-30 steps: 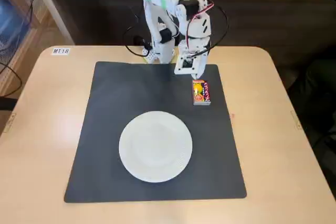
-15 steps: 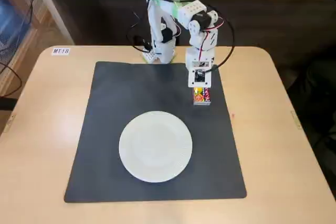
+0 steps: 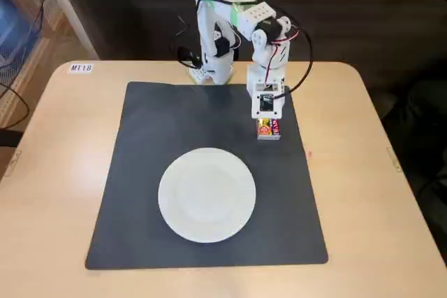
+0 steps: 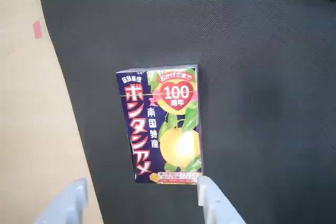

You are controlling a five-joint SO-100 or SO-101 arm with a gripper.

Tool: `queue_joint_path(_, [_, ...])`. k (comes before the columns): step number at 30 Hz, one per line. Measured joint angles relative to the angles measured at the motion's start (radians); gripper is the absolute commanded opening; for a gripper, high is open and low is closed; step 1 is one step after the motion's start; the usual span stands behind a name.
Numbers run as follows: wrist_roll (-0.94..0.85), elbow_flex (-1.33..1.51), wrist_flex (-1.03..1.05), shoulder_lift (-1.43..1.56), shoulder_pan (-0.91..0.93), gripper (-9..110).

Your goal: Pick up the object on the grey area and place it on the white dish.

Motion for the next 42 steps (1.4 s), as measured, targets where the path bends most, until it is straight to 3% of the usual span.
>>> queue_joint_path(24, [-0.063,0.000,-0.126,-0.296,0.000,33])
queue_joint_path(30, [-0.063,-0.003,-0.160,-0.365,0.000,23])
queue_joint_path(36, [-0.038,0.002,-0.169,-0.327,0.003,19])
queue_joint_path(42, [0.012,0.000,-0.207,-0.150,0.121,19])
